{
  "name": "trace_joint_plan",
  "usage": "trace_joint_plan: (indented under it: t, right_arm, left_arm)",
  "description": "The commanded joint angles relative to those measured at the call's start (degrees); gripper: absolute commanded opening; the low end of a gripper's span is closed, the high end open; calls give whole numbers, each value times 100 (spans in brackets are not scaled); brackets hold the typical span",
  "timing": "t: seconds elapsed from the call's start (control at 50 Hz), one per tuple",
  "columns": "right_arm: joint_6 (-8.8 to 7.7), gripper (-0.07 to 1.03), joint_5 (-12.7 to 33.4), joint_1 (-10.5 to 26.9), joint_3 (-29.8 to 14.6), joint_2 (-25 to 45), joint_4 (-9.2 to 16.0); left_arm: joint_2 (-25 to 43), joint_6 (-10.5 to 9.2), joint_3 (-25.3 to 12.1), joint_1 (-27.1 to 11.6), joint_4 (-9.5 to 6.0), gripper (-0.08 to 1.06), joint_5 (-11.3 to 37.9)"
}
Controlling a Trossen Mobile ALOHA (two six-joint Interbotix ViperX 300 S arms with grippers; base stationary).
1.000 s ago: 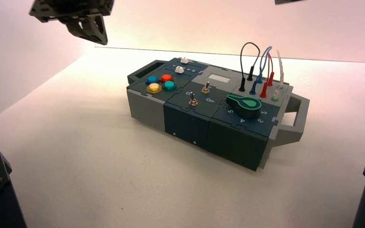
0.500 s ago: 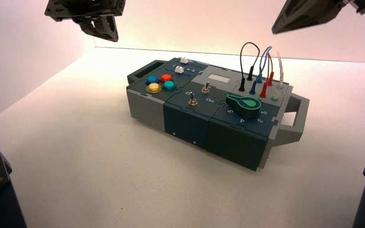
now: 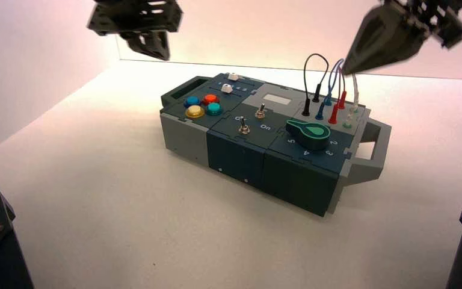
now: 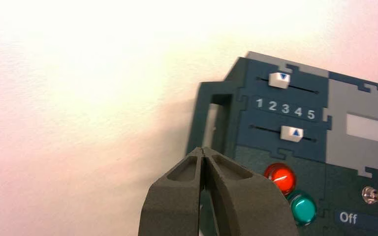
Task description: Move the box away.
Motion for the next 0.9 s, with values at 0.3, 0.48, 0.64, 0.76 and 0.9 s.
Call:
trace_joint_plan:
  t: [0.3, 0.48, 0.64, 0.76, 0.9]
  right_arm:
    - [1020, -2, -369, -229, 114, -246, -809]
    - [1863, -2, -404, -220, 123, -422, -1564]
    - [1890, -2, -360, -211, 141, -334, -1547]
    - [1890, -2, -343, -211, 114, -114, -1547]
    - [1898, -2, -325, -202, 62, 229, -1547]
  left_arm:
    - [193, 18, -396, -62, 9, -3, -158]
    - [246, 9, -404, -62, 0, -3, -193]
    - [281, 0, -404, -62, -9, -3, -193]
    - [325, -9, -413, -62, -9, -3, -220]
    - [334, -18, -404, -62, -9, -3, -220]
